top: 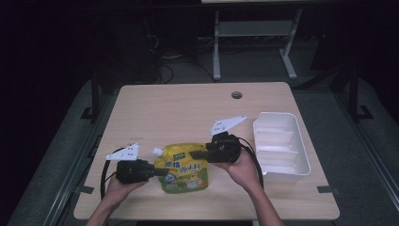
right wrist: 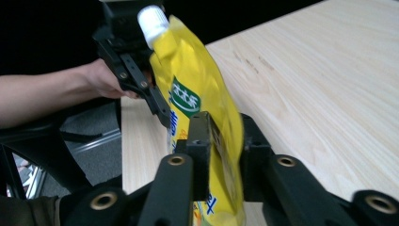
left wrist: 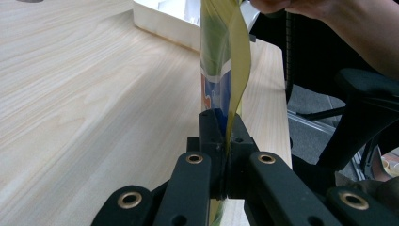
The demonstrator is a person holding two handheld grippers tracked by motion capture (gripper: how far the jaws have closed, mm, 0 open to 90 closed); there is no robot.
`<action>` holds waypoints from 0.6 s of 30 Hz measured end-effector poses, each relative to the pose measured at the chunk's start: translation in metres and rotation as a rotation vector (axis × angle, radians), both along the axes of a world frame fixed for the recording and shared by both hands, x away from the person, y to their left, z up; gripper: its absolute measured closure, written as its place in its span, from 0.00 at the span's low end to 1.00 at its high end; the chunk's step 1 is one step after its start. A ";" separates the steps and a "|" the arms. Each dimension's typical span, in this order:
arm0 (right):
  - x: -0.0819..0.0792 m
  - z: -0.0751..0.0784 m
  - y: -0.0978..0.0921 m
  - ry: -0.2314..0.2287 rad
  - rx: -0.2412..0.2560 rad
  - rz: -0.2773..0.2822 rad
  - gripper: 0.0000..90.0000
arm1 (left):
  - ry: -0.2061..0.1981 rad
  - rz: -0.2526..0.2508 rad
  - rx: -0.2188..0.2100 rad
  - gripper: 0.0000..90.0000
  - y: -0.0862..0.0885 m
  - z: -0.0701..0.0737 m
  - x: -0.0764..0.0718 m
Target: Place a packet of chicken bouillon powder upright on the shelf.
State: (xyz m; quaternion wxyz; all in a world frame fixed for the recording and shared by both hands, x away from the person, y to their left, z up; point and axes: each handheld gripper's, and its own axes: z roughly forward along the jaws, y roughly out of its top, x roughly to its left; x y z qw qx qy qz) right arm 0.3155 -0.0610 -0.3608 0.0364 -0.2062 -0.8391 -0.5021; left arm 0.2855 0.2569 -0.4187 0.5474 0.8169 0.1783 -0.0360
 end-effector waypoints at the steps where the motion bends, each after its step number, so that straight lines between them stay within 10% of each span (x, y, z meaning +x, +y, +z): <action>1: 0.001 -0.003 0.003 0.011 -0.012 0.013 0.82 | 0.001 -0.001 0.000 0.99 -0.001 0.000 0.000; 9: 0.001 -0.009 0.010 0.021 -0.011 0.059 0.98 | 0.001 0.015 -0.001 0.98 0.001 -0.001 0.001; 18: -0.002 -0.001 0.002 0.013 0.018 0.073 1.00 | -0.010 0.074 -0.006 0.74 0.010 0.001 0.001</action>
